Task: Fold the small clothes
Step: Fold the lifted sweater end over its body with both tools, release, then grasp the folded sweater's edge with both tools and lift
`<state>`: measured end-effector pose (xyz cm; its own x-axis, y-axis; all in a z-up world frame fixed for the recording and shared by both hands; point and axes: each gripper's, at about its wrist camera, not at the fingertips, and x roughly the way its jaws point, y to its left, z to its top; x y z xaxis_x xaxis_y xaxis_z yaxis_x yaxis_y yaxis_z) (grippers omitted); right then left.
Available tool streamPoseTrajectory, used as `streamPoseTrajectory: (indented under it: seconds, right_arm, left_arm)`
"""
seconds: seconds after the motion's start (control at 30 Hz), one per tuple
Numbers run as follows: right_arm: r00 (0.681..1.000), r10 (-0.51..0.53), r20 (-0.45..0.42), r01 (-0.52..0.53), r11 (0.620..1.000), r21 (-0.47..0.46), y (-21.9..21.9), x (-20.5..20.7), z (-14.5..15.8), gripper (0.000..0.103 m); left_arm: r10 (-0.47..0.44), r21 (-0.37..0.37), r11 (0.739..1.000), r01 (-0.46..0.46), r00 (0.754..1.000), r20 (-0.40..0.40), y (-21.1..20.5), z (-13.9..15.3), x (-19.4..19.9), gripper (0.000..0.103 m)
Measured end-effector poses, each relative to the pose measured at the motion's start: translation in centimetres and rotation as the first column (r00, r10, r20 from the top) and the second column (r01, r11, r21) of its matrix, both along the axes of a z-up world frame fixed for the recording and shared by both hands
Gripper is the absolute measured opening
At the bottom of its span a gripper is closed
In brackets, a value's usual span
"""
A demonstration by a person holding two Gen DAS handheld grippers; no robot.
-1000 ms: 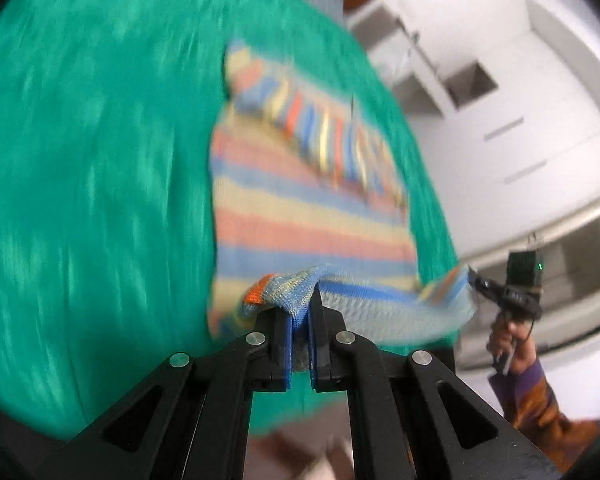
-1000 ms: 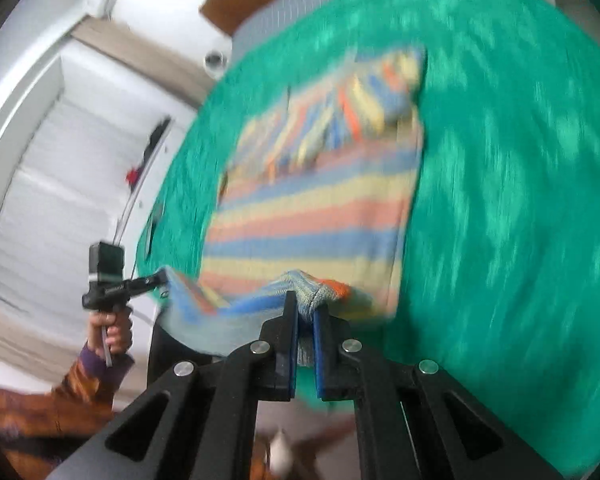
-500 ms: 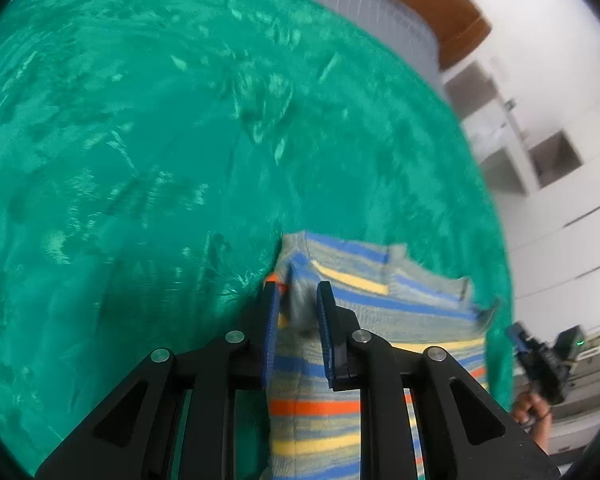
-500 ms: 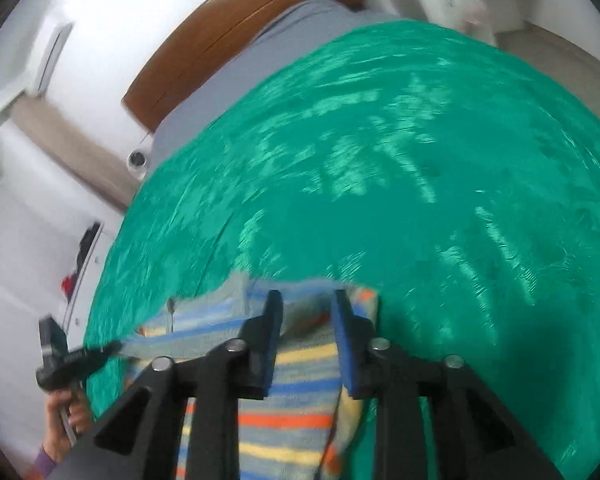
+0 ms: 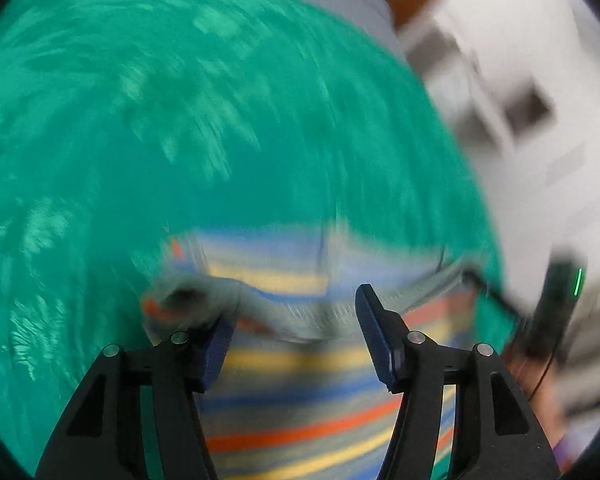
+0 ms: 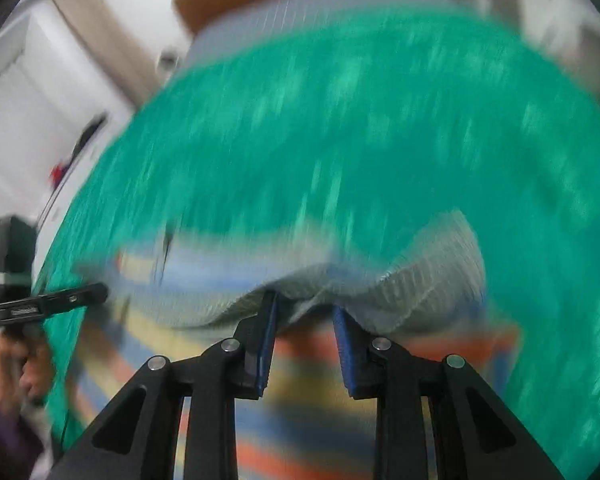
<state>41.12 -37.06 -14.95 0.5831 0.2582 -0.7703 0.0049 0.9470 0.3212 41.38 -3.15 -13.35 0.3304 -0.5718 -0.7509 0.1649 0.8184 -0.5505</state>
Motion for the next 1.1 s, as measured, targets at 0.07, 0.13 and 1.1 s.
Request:
streamPoseTrajectory:
  seconds: [0.07, 0.13, 1.1]
  right_arm:
    - [0.996, -0.042, 0.081, 0.039, 0.998, 0.042, -0.7, -0.6, 2.3, 0.03]
    - [0.998, 0.017, 0.063, -0.02, 0.999, 0.045, -0.6, -2.1, 3.7, 0.035]
    - [0.99, 0.037, -0.136, 0.02, 0.919, 0.394, -10.6, -12.0, -3.1, 0.058]
  left_arm:
    - [0.027, -0.059, 0.998, -0.026, 0.999, 0.025, 1.8, 1.6, -0.5, 0.07]
    - [-0.045, 0.008, 0.999, 0.044, 0.995, 0.091, 2.4, 3.1, -3.0, 0.073]
    - [-0.791, 0.575, 0.598, 0.559, 0.529, 0.308, -25.4, -3.0, -30.1, 0.068]
